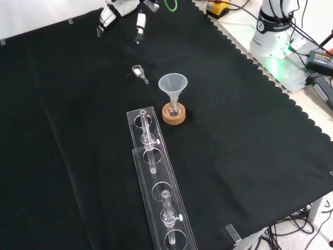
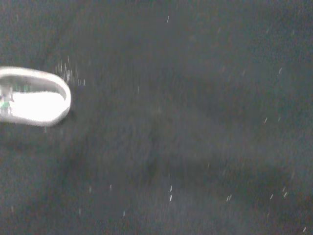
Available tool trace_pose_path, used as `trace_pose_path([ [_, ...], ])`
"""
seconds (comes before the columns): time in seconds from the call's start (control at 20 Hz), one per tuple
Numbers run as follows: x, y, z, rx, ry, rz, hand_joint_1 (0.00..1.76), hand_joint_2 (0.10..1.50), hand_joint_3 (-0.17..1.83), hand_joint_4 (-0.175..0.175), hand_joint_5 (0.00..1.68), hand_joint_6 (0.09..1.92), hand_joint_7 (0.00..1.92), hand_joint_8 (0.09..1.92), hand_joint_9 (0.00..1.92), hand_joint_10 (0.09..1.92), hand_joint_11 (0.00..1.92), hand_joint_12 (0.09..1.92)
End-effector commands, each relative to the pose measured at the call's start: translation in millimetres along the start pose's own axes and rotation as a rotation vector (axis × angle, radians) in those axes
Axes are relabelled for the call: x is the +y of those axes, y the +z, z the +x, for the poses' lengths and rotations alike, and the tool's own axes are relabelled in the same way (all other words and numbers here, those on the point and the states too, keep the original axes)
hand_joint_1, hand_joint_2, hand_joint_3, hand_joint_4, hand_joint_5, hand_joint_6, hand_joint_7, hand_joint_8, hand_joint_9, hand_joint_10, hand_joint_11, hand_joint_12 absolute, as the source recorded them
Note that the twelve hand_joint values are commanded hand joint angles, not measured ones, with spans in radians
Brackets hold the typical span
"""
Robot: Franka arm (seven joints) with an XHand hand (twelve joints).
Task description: Pick up the weighing funnel.
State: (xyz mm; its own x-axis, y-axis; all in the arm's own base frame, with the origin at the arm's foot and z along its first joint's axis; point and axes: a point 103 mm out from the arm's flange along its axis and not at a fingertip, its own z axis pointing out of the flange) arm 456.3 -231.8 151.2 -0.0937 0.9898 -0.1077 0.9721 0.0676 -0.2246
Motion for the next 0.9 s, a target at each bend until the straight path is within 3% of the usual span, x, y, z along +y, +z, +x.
trace_pose_path([
  [0.05,-2.3,16.7,15.3,0.005,-0.037,0.038,0.47,0.78,0.01,-0.147,0.52,0.11,0.22,0.87,0.40,0.88,0.50,1.44],
  [0.45,-4.0,41.6,47.3,0.010,-0.099,0.076,0.45,0.79,0.01,-0.148,0.52,0.12,0.24,0.88,0.39,0.89,0.48,1.45],
  [0.9,14.1,70.6,54.3,0.052,-0.126,0.126,0.44,0.79,0.01,-0.150,0.52,0.13,0.27,0.88,0.38,0.89,0.46,1.46],
])
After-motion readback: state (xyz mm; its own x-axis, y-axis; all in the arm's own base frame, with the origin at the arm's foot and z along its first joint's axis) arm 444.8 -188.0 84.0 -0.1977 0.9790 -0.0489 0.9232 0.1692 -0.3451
